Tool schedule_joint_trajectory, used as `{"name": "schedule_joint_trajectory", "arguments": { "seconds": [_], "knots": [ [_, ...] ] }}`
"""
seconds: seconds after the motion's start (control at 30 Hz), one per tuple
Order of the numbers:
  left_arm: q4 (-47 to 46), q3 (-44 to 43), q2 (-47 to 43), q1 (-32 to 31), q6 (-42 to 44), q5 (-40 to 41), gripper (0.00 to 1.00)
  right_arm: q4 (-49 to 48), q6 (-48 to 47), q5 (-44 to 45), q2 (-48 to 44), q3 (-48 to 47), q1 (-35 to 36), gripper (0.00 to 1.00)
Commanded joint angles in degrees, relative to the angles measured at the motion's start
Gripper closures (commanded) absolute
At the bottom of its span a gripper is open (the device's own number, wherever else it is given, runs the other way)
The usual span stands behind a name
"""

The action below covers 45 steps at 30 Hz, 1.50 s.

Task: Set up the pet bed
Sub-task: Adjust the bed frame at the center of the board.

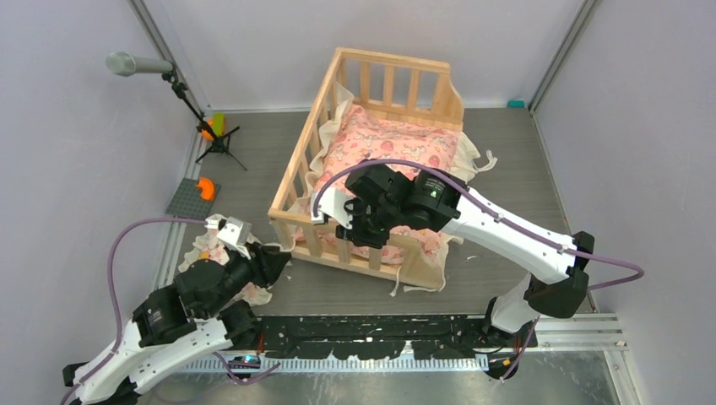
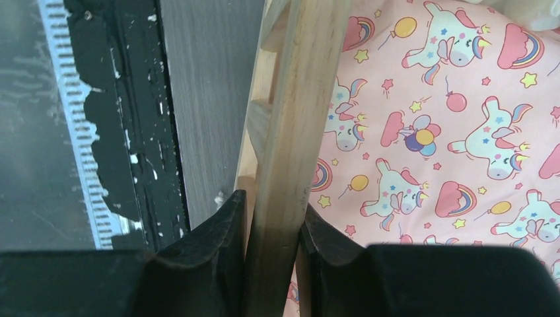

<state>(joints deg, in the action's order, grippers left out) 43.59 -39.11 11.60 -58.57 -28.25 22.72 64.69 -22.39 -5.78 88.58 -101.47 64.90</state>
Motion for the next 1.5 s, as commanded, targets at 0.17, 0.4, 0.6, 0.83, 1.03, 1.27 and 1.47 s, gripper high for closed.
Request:
{"name": "schedule_joint_trajectory", "arguments": {
  "seconds": [0.17, 0.4, 0.6, 0.83, 1.03, 1.27, 1.47],
  "knots": [
    [-2.74, 0.59, 0.63, 0.11, 1.40, -5.77, 0.62, -0.52, -24.75, -10.21, -6.41, 3.67, 2.55, 1.00],
    [-3.58, 0.10, 4.45, 0.13, 2.21, -4.41, 0.61, -4.84, -24.56, -13.76, -3.19, 3.86, -8.41, 1.00],
    [-4.68, 0.38, 5.14, 0.12, 2.16, -1.90, 0.58, -10.89, -23.75, -12.00, 5.47, -1.69, -15.57, 1.00],
    [-4.82, 0.08, 6.33, 0.11, 2.17, -0.70, 0.55, -15.03, -21.29, -9.42, 14.98, -10.56, -20.07, 1.00],
    [-3.78, -0.71, 4.66, 0.11, 2.22, 0.02, 0.51, -20.50, -22.01, -1.62, 16.54, -9.06, -22.07, 0.90],
    [-2.22, -0.97, 4.80, 0.07, 2.06, -0.37, 0.47, -23.84, -20.11, -2.01, 13.80, -8.38, -24.11, 0.57],
    [-3.05, -0.97, 5.69, 0.10, 1.81, -1.73, 0.42, -20.75, -15.57, -8.81, 6.19, -8.00, -21.34, 0.27]
  ]
}}
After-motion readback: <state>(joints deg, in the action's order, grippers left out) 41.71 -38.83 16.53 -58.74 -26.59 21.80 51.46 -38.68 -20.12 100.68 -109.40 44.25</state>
